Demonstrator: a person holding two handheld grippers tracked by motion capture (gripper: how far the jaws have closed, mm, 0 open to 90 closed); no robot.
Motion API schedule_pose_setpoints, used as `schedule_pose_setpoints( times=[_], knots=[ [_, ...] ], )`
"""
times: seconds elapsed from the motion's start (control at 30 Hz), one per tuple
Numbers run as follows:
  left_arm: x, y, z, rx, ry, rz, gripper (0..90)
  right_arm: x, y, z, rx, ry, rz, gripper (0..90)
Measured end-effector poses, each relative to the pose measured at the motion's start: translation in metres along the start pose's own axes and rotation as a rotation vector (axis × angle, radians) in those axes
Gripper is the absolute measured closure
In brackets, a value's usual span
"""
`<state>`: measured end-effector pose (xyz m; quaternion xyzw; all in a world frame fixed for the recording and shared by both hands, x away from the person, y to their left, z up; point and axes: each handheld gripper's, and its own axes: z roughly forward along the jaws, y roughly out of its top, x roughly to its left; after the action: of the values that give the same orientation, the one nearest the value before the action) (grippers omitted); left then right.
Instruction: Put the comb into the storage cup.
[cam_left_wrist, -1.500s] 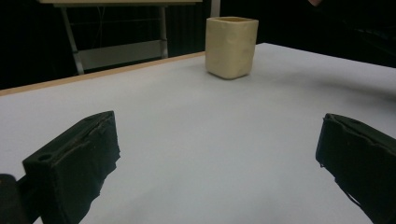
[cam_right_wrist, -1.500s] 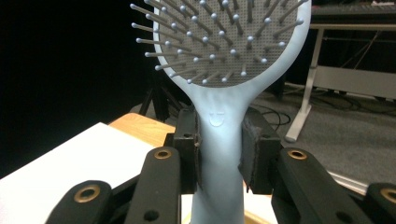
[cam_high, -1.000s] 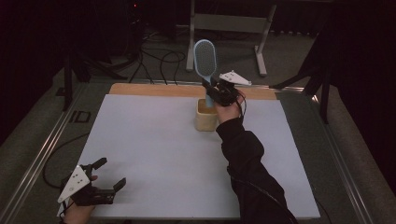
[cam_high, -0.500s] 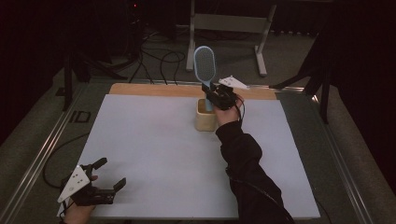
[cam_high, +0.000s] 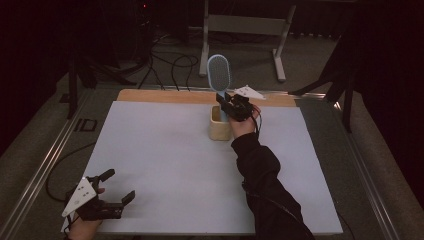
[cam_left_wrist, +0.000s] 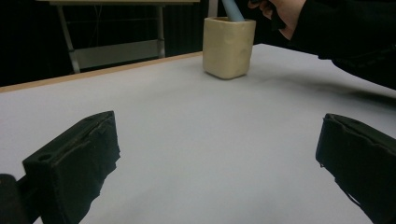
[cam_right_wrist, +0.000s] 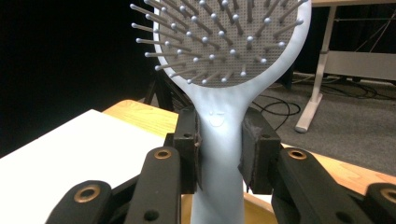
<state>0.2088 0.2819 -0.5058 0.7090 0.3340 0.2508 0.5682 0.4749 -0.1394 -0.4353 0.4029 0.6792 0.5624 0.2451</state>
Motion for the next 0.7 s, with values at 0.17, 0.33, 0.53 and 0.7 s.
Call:
schedule_pose_setpoints(
  times=[0.17, 0.33, 0.53, 0.7],
  knots=[
    [0.0, 0.0, 0.001, 0.003, -0.002, -0.002, 0.0, 0.001, -0.004, 0.0, 0.021, 0.0, -0.014, 71.4],
    [0.0, 0.0, 0.0, 0.003, -0.001, -0.004, 0.0, 0.001, -0.008, 0.0, 0.031, -0.004, -0.02, 71.3],
    [0.0, 0.0, 0.001, 0.004, -0.001, -0.003, 0.0, -0.001, -0.016, 0.001, 0.047, -0.007, -0.018, 71.3],
    [0.001, -0.001, 0.001, 0.008, -0.002, -0.001, 0.0, -0.001, -0.017, -0.001, 0.046, -0.003, -0.021, 71.1]
  ],
)
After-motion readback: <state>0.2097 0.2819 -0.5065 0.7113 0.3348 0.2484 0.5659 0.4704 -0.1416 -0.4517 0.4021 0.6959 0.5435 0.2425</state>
